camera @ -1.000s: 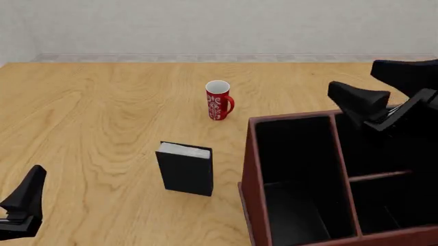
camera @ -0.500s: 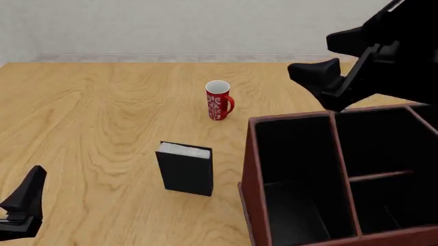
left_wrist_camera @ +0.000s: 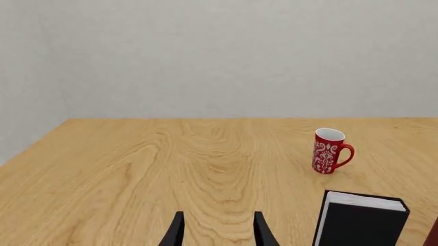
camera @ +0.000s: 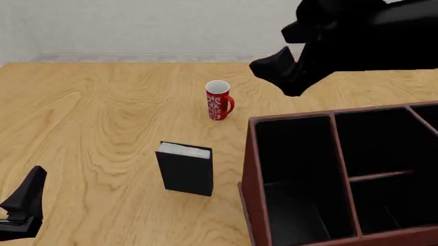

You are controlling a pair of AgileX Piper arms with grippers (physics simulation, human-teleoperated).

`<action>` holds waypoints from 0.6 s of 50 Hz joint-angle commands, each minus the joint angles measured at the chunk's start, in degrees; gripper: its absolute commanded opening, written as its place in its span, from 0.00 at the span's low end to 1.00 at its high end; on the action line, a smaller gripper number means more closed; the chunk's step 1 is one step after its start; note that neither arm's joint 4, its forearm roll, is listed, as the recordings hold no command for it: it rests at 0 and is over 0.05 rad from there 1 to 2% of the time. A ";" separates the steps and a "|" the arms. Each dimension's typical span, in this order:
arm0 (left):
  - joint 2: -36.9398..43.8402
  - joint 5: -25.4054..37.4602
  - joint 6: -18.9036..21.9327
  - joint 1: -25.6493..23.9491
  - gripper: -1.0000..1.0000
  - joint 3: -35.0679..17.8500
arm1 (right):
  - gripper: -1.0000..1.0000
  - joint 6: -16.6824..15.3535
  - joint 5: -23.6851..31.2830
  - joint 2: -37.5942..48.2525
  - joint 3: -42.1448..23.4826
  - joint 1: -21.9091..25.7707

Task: Pick up the book and place it in the left compartment of the caddy.

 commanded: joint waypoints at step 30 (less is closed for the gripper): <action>0.09 0.16 -0.03 0.01 1.00 -0.22 | 1.00 -0.15 6.28 16.22 -13.24 10.89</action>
